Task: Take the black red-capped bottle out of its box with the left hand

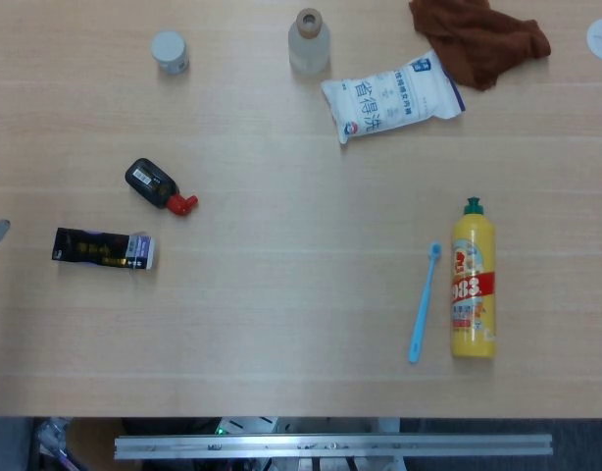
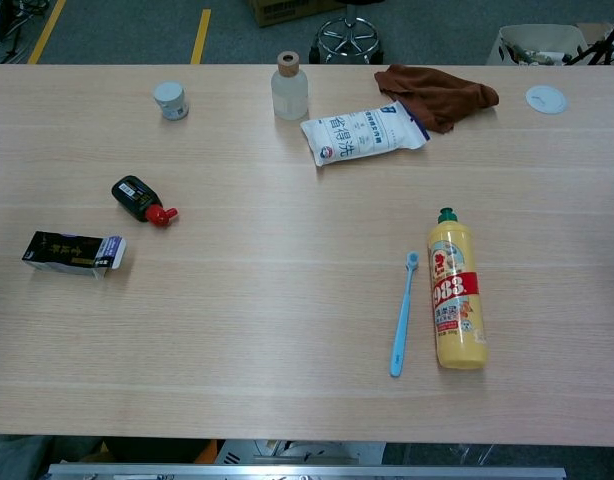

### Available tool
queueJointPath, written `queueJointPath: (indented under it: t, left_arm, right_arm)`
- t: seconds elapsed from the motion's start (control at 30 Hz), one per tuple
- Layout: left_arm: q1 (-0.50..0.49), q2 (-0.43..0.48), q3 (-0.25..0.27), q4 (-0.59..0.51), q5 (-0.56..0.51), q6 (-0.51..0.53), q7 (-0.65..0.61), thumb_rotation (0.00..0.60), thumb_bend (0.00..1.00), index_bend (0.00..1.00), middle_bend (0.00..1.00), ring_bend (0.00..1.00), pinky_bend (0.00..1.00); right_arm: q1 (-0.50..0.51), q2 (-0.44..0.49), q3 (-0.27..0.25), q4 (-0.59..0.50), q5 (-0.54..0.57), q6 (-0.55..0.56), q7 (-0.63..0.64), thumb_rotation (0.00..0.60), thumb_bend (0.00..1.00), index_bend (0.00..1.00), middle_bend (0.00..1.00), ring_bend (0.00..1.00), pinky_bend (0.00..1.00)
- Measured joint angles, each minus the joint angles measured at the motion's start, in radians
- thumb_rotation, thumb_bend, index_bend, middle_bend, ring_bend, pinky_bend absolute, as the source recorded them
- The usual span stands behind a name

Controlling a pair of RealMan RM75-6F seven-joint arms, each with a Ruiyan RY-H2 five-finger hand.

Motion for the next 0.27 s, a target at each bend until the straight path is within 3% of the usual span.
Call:
queueJointPath:
  t: [0.27]
  left_arm:
    - [0.006, -0.016, 0.005, 0.033, -0.007, -0.016, -0.026, 0.6, 0.08, 0.42, 0.2, 0.24, 0.42]
  right_arm:
    - [0.009, -0.017, 0.017, -0.021, 0.002, -0.015, -0.004, 0.6, 0.46, 0.55, 0.44, 0.33, 0.32]
